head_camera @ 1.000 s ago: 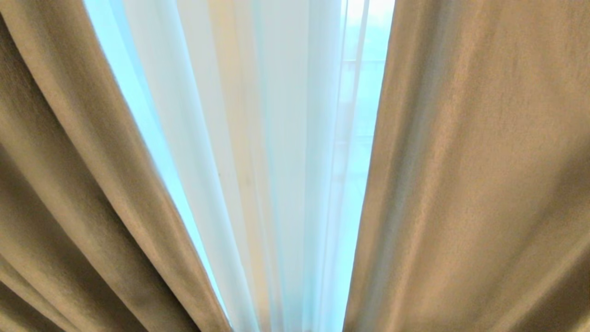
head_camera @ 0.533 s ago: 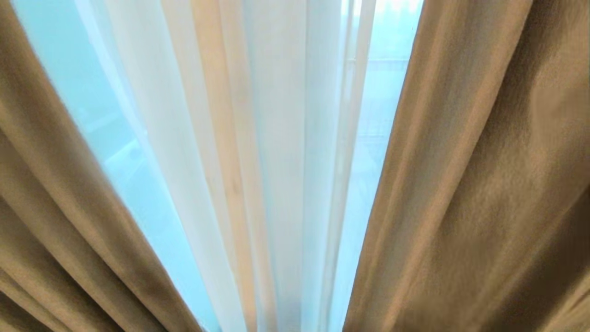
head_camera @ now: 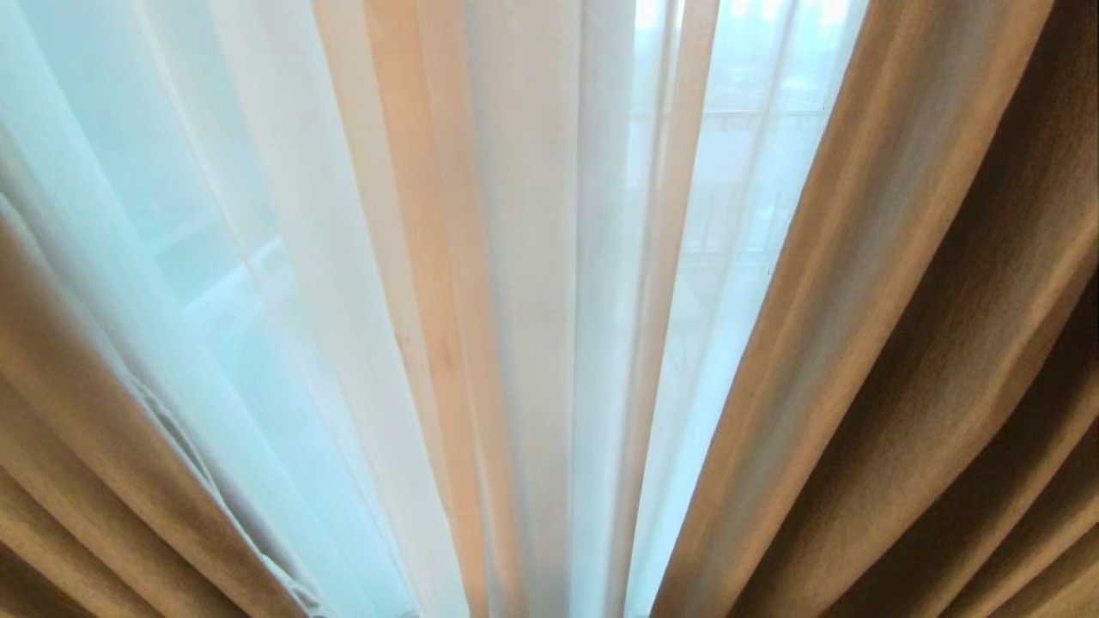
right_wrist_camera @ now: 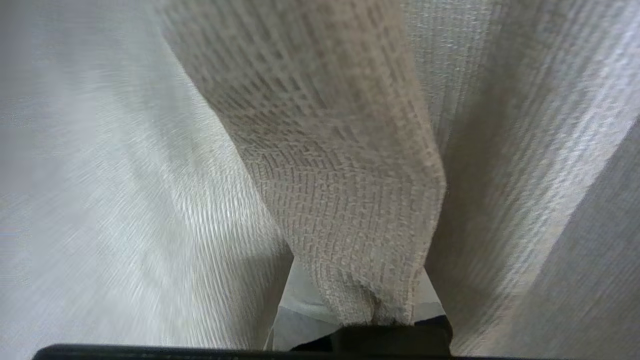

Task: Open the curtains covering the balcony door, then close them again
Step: Pull the outer curtains open on both sides

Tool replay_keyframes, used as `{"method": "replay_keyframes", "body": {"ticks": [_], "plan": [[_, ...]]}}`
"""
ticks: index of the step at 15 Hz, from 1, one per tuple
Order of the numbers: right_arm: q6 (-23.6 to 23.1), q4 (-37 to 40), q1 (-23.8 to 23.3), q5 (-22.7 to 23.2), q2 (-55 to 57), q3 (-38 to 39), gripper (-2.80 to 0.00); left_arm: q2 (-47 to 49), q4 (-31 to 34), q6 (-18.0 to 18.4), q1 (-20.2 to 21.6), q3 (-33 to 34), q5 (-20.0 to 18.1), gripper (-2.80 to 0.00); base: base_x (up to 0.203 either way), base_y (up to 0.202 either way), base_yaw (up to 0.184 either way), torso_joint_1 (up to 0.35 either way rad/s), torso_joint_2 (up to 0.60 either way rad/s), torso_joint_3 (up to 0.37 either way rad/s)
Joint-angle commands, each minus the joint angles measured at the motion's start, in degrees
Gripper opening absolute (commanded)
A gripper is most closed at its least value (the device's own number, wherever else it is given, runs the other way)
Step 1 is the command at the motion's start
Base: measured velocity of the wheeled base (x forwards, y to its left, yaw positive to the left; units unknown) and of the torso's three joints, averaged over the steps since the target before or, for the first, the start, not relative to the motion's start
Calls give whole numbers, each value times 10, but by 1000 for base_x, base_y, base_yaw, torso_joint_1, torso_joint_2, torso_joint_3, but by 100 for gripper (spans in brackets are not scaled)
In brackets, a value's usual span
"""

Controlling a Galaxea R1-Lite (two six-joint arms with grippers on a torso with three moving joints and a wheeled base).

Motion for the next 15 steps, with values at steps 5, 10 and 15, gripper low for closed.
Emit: {"method": "replay_keyframes", "body": {"ticks": [5, 10, 15], "plan": [[0, -6, 2, 7, -47, 55, 0, 0, 0, 0, 0, 0, 0, -280, 0, 0, 0, 0, 0, 0], [-1, -6, 1, 4, -111, 111, 0, 0, 0, 0, 0, 0, 0, -280, 0, 0, 0, 0, 0, 0], [-13, -3, -2, 1, -214, 214, 0, 0, 0, 0, 0, 0, 1, -280, 0, 0, 0, 0, 0, 0]]}}
